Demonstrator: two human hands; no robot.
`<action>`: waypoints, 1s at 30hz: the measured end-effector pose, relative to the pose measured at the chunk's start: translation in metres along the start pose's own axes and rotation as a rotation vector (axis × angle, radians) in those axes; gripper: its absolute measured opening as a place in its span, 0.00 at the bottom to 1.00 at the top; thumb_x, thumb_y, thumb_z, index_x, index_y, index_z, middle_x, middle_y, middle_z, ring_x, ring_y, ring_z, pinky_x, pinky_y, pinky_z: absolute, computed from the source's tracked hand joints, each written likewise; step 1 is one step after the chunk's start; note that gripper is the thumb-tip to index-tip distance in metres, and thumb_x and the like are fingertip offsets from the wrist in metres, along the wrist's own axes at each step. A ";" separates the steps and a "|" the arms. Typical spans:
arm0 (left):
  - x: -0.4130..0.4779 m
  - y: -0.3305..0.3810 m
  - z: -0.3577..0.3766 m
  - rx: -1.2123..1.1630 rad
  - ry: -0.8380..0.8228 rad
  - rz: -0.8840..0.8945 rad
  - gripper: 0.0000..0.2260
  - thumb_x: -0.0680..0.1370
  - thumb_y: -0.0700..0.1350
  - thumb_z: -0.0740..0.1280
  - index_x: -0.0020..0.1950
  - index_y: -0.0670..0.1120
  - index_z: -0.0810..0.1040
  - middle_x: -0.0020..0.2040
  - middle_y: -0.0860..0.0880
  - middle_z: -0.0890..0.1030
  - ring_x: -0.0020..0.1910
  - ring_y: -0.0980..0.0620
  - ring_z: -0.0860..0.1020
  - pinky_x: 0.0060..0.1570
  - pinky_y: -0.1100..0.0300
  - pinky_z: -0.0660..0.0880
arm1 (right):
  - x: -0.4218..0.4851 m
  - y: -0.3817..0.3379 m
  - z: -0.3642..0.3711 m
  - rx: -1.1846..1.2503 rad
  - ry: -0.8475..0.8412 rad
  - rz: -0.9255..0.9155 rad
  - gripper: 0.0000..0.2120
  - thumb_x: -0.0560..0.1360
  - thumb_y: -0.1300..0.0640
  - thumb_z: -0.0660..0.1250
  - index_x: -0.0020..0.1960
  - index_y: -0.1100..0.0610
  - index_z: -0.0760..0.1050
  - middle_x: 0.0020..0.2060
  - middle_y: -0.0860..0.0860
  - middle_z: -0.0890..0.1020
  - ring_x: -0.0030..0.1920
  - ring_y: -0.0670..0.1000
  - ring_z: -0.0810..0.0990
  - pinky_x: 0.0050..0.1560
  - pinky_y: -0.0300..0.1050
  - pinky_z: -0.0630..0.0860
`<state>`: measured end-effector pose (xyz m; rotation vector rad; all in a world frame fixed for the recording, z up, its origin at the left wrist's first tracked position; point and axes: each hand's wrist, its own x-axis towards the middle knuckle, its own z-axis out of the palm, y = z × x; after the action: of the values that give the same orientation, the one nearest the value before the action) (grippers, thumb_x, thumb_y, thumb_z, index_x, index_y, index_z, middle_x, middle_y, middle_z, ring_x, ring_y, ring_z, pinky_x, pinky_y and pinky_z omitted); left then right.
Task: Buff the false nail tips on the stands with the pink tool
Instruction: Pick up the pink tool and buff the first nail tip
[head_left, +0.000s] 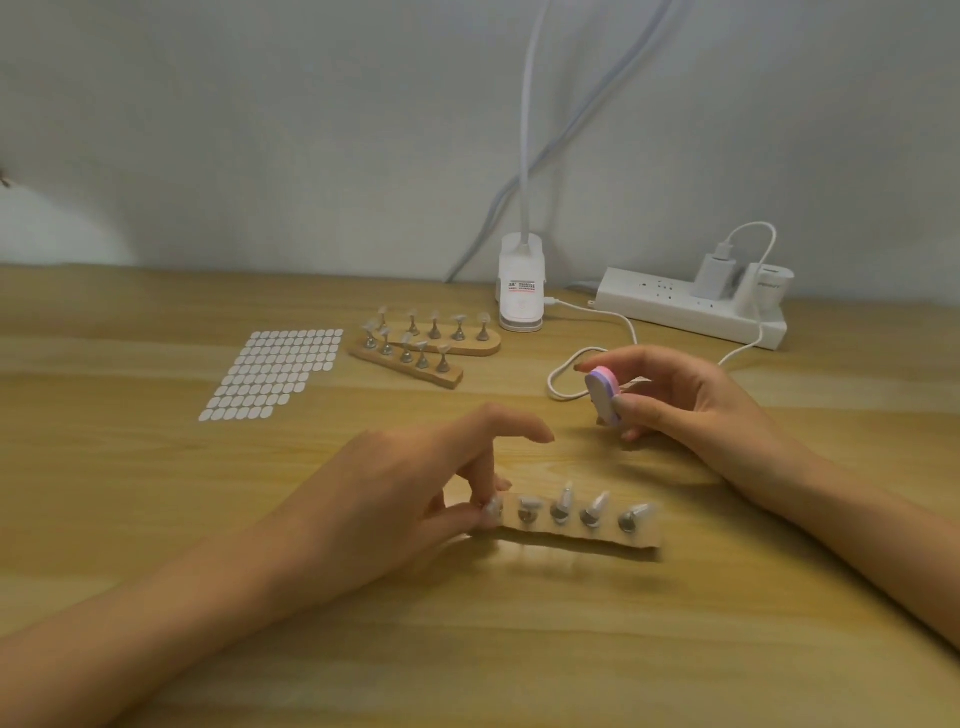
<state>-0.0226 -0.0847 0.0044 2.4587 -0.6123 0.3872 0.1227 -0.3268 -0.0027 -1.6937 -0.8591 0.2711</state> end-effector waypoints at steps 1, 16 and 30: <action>0.001 -0.001 0.001 -0.035 0.018 -0.034 0.31 0.74 0.41 0.75 0.67 0.67 0.66 0.42 0.63 0.76 0.48 0.63 0.83 0.40 0.67 0.79 | 0.000 0.000 -0.001 0.001 0.001 -0.007 0.16 0.74 0.54 0.69 0.60 0.47 0.81 0.53 0.56 0.83 0.47 0.48 0.83 0.43 0.40 0.80; 0.024 -0.009 -0.017 -0.392 0.192 -0.117 0.30 0.71 0.44 0.76 0.69 0.59 0.70 0.44 0.52 0.83 0.43 0.54 0.86 0.32 0.64 0.79 | 0.004 0.000 -0.003 0.127 0.200 0.036 0.17 0.67 0.45 0.74 0.47 0.53 0.72 0.39 0.49 0.84 0.38 0.44 0.81 0.33 0.34 0.75; 0.055 -0.031 0.025 -0.696 0.227 -0.375 0.25 0.72 0.35 0.77 0.64 0.52 0.74 0.42 0.49 0.85 0.42 0.47 0.87 0.27 0.62 0.75 | 0.023 -0.002 0.014 0.435 0.176 0.155 0.12 0.69 0.62 0.73 0.53 0.59 0.80 0.49 0.57 0.86 0.50 0.54 0.87 0.40 0.36 0.81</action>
<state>0.0433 -0.0949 -0.0081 1.7721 -0.1369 0.2401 0.1292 -0.3009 0.0005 -1.3527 -0.4943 0.3782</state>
